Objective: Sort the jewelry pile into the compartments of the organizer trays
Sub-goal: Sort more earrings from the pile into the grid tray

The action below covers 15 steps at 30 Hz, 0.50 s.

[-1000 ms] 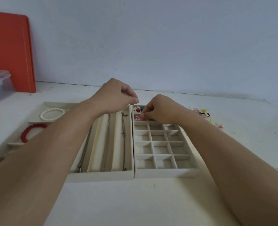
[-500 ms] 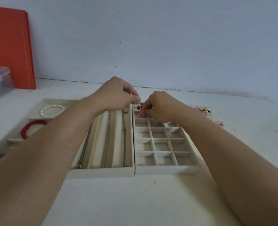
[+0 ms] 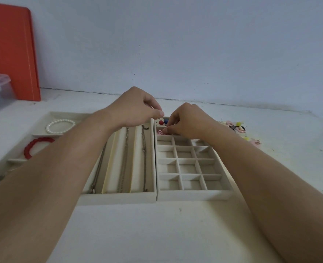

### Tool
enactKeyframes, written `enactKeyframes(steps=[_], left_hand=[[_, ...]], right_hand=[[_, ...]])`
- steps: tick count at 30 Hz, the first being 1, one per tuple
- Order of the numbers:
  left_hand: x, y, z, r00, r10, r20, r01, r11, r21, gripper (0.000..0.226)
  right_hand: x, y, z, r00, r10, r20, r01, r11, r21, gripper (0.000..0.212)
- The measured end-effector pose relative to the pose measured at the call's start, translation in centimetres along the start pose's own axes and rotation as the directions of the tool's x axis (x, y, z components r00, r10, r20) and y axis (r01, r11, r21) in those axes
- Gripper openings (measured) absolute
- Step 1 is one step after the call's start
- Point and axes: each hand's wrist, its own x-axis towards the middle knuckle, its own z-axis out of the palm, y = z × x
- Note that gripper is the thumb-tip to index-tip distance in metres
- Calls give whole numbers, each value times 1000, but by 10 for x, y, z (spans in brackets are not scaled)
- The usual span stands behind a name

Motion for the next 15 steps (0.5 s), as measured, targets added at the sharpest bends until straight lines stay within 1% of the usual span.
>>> enactKeyframes(steps=[4,6,8,12,13,15], left_hand=[[-1,1,0,1000,8,5,-8,1000,-7,6],[-1,1,0,1000,12,2,-12,1000,-9,6],[-1,1,0,1000,11,-1,-11,1000,-10,5],[1,0,0,1000,-4,-13,4,1000,-9,4],[2,-1,0,1000,-11,-18,11,1000,-9,5],[3,-2,-1,999,-25,-24,25,1000,-5,15]], right_hand=[[0,0,0,1000,5,-2,-5,999,-40,22],[0,-1,-1,1000,3,-5,-4,998,-60,14],[-1,-2,-5,1000,-4,-9,4,999,-38,6],[-3,-4,-8,999,-36,-2,36,999,0,4],[-3,-5,-7,999,-51,12,51,999,-4,5],[-5,-7,-5,996,-67,57,69,997,-37,11]])
